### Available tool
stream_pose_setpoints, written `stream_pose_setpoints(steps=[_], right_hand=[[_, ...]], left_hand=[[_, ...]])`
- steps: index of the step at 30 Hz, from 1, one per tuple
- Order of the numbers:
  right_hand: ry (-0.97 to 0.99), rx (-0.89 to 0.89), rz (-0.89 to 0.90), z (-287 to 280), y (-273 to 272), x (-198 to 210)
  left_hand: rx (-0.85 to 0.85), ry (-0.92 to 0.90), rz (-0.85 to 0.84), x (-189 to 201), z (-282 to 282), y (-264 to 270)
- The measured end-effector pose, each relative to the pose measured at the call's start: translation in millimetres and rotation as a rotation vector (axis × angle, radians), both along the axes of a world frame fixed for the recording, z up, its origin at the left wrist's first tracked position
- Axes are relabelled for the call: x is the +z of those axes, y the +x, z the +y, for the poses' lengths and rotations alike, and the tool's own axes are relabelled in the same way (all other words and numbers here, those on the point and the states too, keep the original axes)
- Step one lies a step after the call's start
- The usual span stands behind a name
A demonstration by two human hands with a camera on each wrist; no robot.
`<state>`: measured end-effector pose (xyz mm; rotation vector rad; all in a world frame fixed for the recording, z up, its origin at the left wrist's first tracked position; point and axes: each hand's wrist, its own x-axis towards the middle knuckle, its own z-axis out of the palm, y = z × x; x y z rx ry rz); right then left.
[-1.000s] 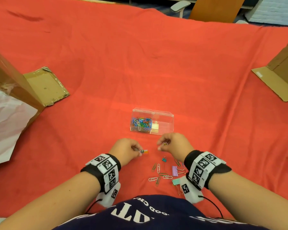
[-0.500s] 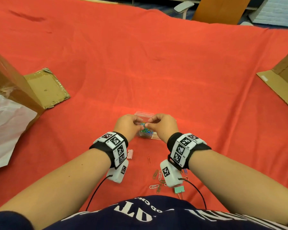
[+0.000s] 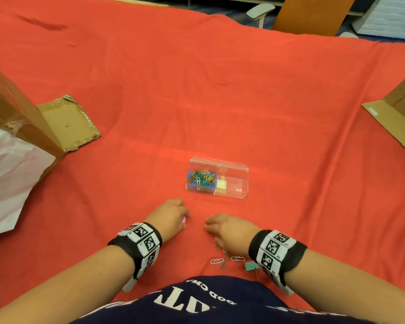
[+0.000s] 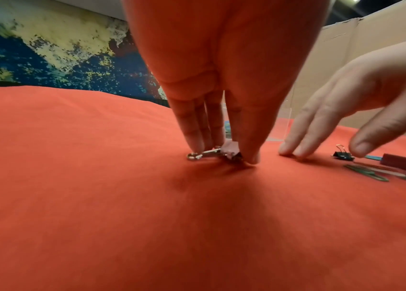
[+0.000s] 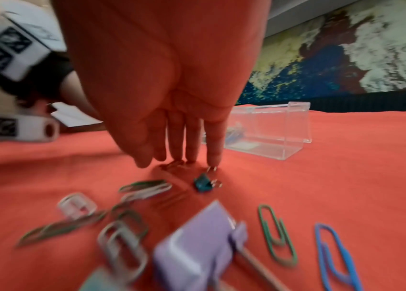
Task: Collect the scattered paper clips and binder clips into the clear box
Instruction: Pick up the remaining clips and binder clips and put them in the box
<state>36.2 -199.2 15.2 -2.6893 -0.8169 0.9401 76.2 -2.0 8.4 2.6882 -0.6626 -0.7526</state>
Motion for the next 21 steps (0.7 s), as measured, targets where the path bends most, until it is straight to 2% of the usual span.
stream_pose_setpoints(steps=[5,8,12,15,17,19,21], right_hand=[[-0.086,0.056,-0.073,-9.4,-34.3,-7.4],[-0.089,0.092,-0.113,-16.0,-48.9,-7.8],[-0.109,0.109,-0.136,-21.9,-59.8,-5.9],[-0.069,0.047,-0.161,-24.9,-65.9,-3.7],[-0.072,-0.013,-0.166,-25.8,-70.8,-2.7],[-0.116,-0.062,-0.168,-25.3,-75.9,-1.4],[-0.168,-0.084,-0.173,-25.4,-80.4,-2.8]], left_hand=[[-0.118,0.08,-0.147,-3.3,7.0,-9.7],[-0.238,0.214,-0.196,-5.8,9.0,-17.7],[-0.364,0.283,-0.275,-8.8,4.3,-34.9],[-0.338,0.215,-0.263,-11.7,1.0,-48.3],[-0.25,0.123,-0.244,-11.6,-2.8,-55.8],[-0.198,0.161,-0.15,-15.6,-3.3,-62.5],[-0.16,0.177,-0.128,-18.7,-5.0,-67.3]])
